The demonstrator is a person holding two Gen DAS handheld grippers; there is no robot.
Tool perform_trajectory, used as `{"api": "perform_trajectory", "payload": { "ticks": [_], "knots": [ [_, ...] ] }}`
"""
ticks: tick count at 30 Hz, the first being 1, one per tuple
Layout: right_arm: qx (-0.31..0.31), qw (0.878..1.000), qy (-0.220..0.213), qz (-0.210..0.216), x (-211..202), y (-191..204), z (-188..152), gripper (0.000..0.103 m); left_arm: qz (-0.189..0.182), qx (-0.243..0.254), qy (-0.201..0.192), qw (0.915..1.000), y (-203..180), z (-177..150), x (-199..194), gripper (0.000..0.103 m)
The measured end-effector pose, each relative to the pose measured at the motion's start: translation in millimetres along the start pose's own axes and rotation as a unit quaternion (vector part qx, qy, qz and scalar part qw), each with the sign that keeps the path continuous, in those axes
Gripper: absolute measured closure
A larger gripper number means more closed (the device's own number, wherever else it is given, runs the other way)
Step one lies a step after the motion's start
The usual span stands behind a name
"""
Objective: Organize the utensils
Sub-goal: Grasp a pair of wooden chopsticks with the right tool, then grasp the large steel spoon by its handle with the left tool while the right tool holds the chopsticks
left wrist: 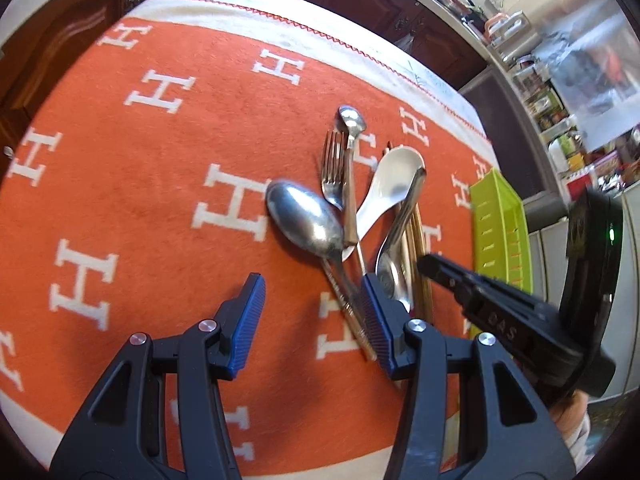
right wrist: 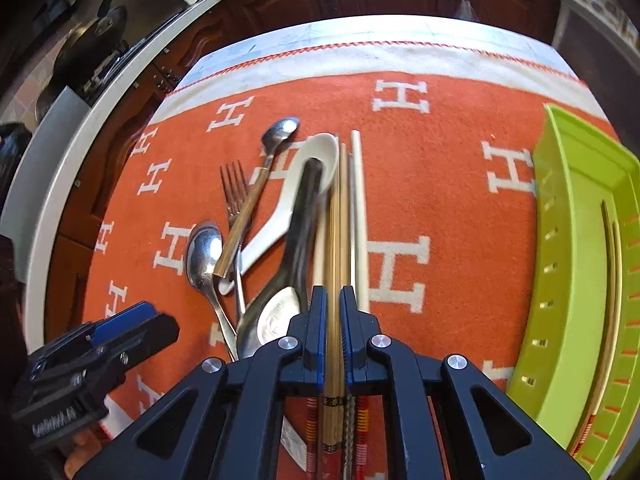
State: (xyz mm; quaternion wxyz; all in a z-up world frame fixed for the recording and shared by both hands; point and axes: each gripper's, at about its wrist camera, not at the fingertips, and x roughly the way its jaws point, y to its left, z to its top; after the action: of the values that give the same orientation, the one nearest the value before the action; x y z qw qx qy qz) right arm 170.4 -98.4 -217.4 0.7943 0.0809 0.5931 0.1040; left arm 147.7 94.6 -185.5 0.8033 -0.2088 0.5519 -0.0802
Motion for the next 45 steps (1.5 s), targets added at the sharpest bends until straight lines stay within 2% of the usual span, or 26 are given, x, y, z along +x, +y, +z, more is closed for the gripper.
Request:
{"api": "perform_trajectory", "payload": {
  "ticks": [3,8,16,21,25,30,34,37,45],
  "knots": [
    [0.012,1.0,0.002,0.01,-4,-8,-4,0.097,-0.011,-0.006,-0.002,0.9999,-1,5,10,0.057],
    [0.021,1.0,-0.003,0.02,-13,-16,-12,0.097,-0.019,-0.014,0.003,0.9997,-7,7,28,0.068],
    [0.028,0.999,-0.005,0.034,-17,-19,-19,0.097,0.004,-0.007,-0.025,0.9997,-21,12,45,0.089],
    [0.034,0.999,-0.005,0.037,-17,-23,-21,0.097,0.012,-0.02,-0.04,0.9989,-17,12,43,0.095],
    [0.033,0.999,-0.005,0.042,-18,-23,-22,0.097,0.022,-0.027,-0.05,0.9981,-9,10,35,0.096],
    [0.032,0.998,-0.007,0.048,-20,-22,-24,0.097,0.006,-0.046,-0.045,0.9979,8,11,33,0.095],
    [0.031,0.998,-0.005,0.052,-19,-22,-25,0.097,0.031,-0.041,-0.055,0.9972,9,12,30,0.095],
    [0.032,0.998,-0.005,0.055,-19,-22,-27,0.097,0.037,-0.034,-0.053,0.9973,8,13,29,0.095],
    [0.035,0.998,-0.008,0.059,-20,-24,-28,0.097,0.022,-0.043,-0.053,0.9974,11,25,22,0.098]
  ]
}}
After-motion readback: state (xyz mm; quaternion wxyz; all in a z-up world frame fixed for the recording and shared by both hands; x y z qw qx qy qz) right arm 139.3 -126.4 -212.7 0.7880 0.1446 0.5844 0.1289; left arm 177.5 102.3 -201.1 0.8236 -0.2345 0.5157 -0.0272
